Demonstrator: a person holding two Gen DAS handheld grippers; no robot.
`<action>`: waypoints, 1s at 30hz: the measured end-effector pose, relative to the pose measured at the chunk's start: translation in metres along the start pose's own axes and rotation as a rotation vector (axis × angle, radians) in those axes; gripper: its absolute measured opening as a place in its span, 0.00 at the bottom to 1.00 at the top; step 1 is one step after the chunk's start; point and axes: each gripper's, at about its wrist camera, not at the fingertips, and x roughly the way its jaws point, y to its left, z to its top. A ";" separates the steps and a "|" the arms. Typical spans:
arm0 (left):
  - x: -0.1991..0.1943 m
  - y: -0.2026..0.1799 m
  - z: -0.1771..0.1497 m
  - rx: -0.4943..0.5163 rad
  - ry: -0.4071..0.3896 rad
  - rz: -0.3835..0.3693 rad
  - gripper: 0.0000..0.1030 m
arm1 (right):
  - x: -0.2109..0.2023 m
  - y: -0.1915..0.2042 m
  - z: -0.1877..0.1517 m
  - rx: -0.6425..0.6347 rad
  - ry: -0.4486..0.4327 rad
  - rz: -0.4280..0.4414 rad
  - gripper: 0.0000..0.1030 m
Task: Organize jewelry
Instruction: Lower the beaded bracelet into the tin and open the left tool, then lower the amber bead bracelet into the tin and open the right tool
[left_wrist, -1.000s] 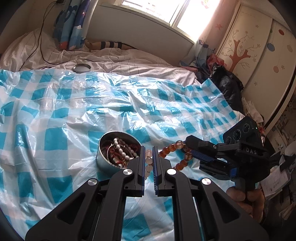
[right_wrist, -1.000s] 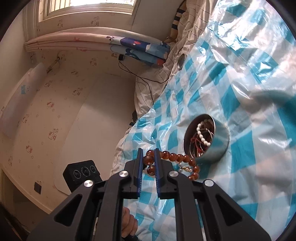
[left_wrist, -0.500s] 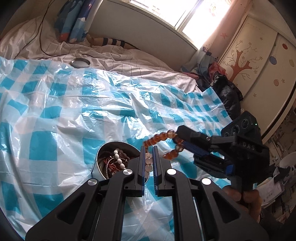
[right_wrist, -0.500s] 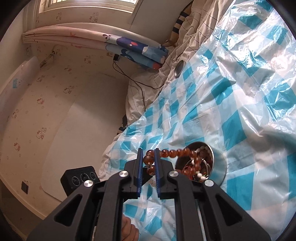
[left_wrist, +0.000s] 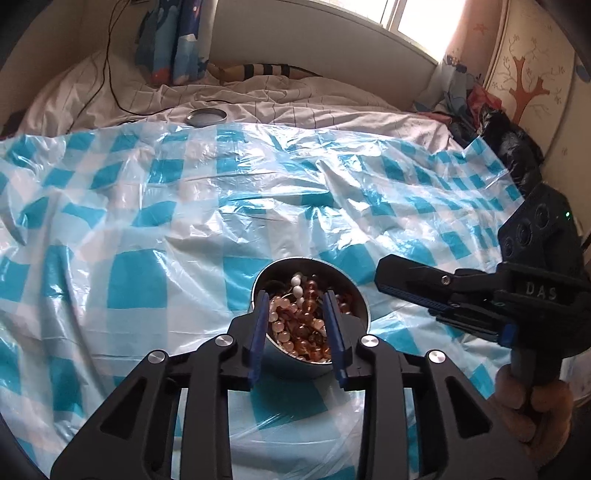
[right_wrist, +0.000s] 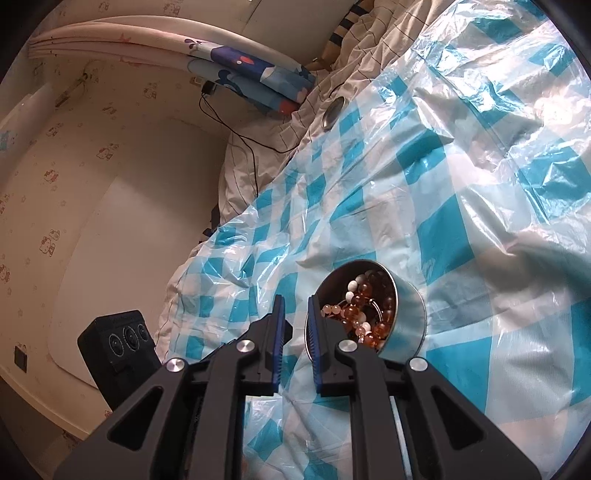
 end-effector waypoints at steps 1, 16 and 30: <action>0.001 -0.001 -0.001 0.010 0.003 0.019 0.28 | 0.001 0.000 -0.001 0.003 0.006 -0.001 0.13; -0.009 -0.022 -0.009 0.145 -0.035 0.148 0.37 | 0.007 0.003 -0.007 -0.015 0.027 -0.021 0.21; -0.019 -0.031 -0.012 0.203 -0.082 0.214 0.44 | 0.010 0.003 -0.009 -0.020 0.040 -0.038 0.24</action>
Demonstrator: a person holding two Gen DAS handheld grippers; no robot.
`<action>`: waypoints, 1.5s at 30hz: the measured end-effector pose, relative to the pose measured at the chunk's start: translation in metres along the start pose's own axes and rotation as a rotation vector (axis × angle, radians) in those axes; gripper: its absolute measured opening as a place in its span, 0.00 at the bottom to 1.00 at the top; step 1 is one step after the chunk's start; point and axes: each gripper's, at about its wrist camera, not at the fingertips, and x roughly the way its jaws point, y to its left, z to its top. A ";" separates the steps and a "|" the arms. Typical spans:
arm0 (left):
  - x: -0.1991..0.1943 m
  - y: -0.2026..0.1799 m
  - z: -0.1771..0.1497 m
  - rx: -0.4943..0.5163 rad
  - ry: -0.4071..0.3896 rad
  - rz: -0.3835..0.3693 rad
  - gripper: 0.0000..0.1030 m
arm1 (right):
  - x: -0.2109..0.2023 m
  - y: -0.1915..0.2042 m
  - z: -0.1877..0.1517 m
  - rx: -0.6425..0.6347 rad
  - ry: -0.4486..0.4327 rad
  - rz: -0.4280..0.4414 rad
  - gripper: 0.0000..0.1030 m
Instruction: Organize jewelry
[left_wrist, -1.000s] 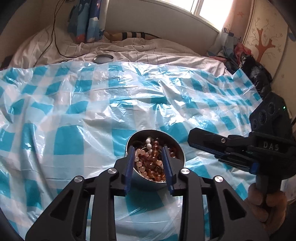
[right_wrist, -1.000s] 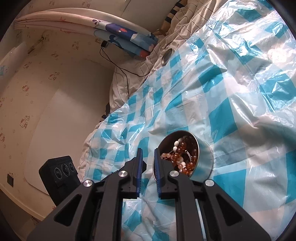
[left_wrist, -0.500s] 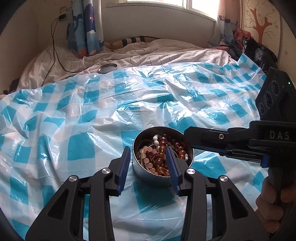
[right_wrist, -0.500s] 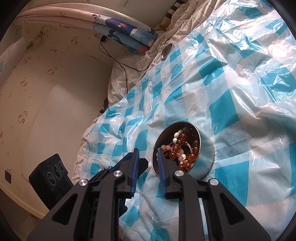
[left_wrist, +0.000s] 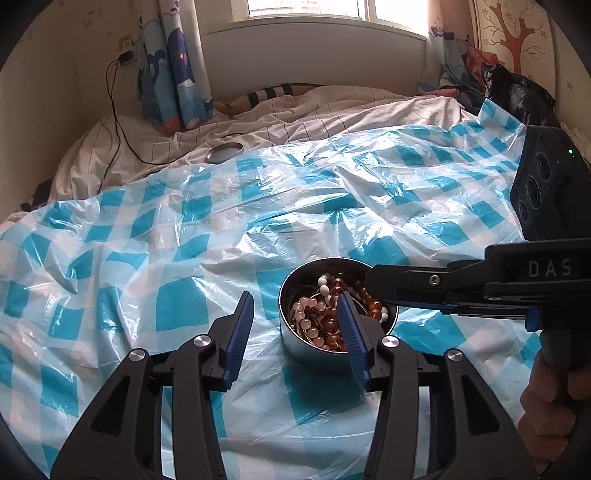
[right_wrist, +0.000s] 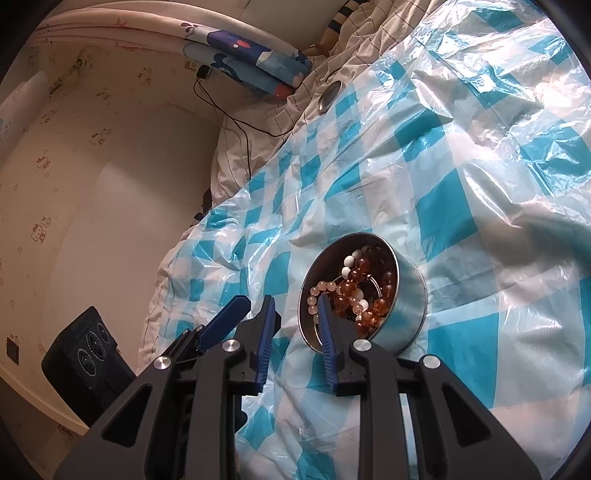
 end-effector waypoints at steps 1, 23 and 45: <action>-0.001 -0.001 0.000 0.001 -0.002 0.000 0.45 | 0.000 0.000 0.000 -0.001 0.001 -0.001 0.25; -0.014 -0.005 -0.002 0.035 -0.049 0.031 0.55 | -0.002 0.009 -0.004 -0.062 0.003 -0.074 0.37; -0.023 -0.007 -0.009 0.041 -0.045 0.030 0.76 | -0.033 0.023 -0.024 -0.306 -0.024 -0.532 0.72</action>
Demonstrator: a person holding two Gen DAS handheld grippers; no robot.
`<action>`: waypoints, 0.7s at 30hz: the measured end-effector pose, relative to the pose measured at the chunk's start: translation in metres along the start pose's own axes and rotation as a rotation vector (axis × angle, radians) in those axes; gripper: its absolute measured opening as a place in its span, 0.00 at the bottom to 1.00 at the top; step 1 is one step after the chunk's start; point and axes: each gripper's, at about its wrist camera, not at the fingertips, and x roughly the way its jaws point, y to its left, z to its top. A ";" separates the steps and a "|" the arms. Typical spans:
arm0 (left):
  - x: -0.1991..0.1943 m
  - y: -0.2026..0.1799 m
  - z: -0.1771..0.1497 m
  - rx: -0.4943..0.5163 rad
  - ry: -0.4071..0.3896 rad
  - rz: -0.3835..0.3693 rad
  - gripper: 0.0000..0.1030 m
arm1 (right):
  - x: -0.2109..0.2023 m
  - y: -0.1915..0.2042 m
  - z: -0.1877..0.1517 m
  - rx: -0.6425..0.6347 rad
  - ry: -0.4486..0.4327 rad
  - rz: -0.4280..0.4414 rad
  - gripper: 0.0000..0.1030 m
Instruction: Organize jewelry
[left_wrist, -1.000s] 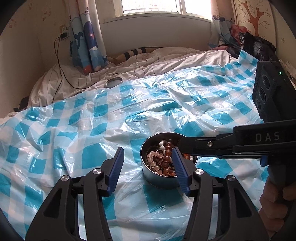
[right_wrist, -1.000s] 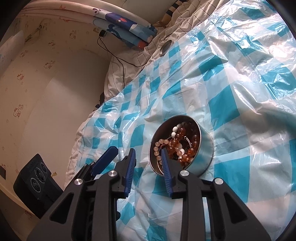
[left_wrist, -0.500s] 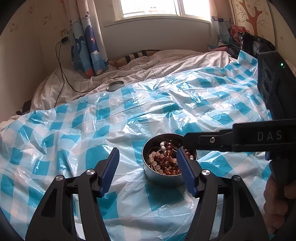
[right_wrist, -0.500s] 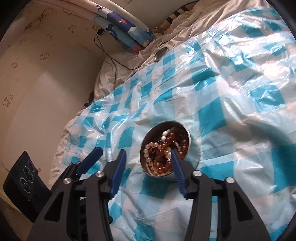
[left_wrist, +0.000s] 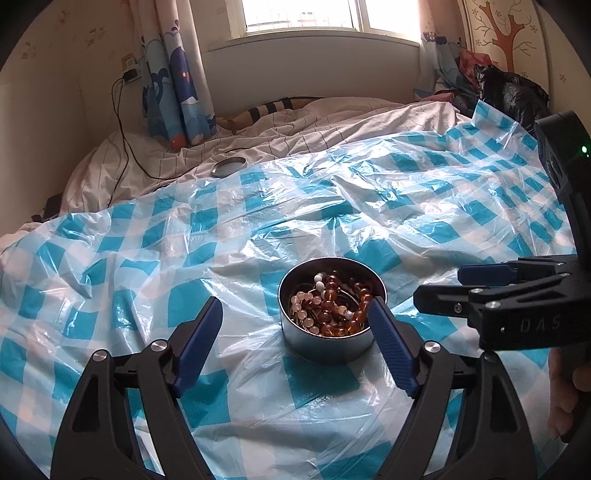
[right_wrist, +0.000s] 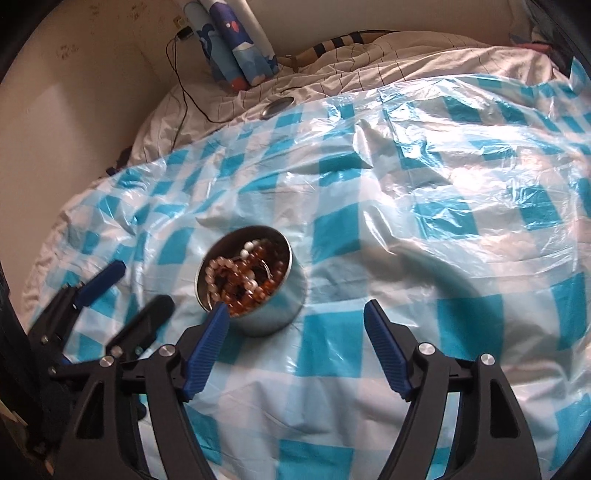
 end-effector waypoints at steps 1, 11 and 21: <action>0.000 -0.002 -0.001 0.009 0.002 0.005 0.77 | -0.001 -0.001 -0.001 -0.004 0.002 -0.007 0.73; -0.004 0.002 -0.016 0.004 0.037 -0.018 0.80 | -0.010 -0.001 -0.006 -0.047 0.007 -0.084 0.80; 0.002 0.023 -0.035 -0.157 0.144 -0.096 0.89 | -0.002 0.024 -0.029 -0.166 0.049 -0.163 0.85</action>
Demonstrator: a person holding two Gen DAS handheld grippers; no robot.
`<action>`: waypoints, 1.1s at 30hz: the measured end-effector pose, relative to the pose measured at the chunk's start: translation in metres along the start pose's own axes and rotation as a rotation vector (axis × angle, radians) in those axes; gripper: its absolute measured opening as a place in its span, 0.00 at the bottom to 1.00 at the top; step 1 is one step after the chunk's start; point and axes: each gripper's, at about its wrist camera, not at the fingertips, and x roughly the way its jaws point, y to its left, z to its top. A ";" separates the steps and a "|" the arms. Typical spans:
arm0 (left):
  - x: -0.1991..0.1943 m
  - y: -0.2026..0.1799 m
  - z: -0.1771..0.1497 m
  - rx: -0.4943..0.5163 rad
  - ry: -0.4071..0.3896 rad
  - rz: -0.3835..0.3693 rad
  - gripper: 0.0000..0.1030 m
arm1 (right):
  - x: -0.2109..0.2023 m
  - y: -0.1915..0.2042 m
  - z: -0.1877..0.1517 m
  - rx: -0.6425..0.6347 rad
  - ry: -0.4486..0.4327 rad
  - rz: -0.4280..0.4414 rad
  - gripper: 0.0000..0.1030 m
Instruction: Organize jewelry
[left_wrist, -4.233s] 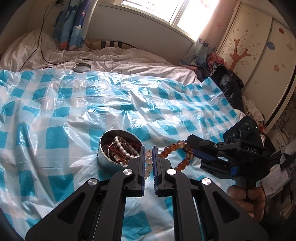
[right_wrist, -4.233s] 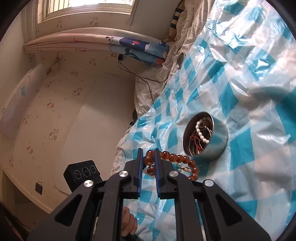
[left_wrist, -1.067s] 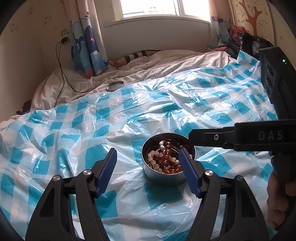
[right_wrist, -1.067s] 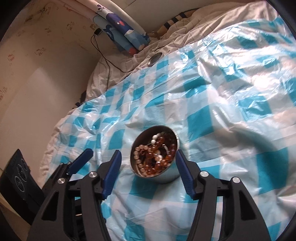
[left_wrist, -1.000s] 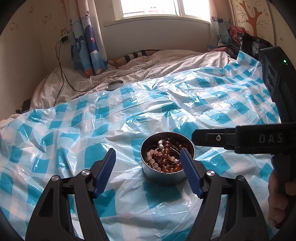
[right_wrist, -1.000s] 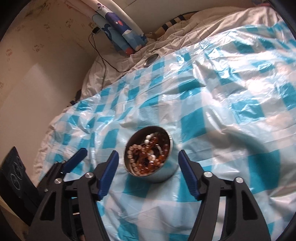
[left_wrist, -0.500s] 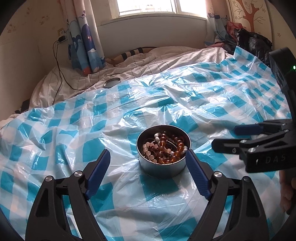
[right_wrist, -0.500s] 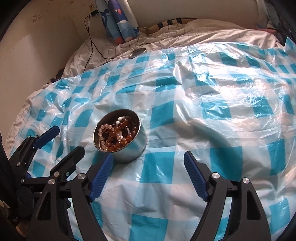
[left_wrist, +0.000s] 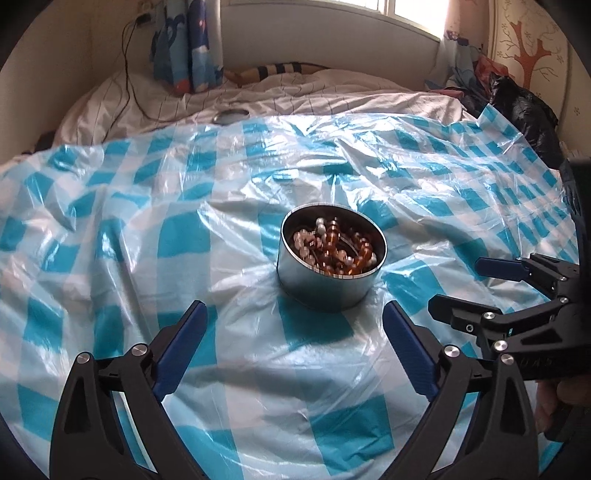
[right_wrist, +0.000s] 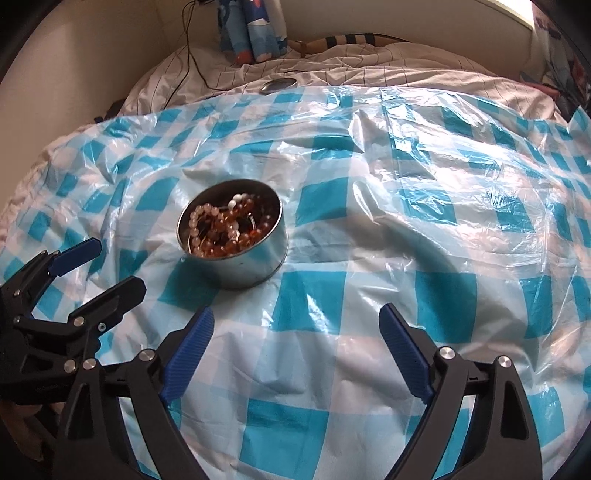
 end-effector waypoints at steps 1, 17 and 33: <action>0.000 0.000 -0.003 -0.006 0.012 -0.001 0.89 | 0.000 0.001 -0.001 -0.004 0.002 -0.007 0.85; -0.013 -0.001 -0.023 -0.027 0.065 0.051 0.93 | -0.010 0.004 -0.021 0.011 0.013 -0.068 0.89; -0.004 0.004 -0.021 -0.059 0.092 0.064 0.93 | -0.005 0.004 -0.019 0.019 0.029 -0.058 0.90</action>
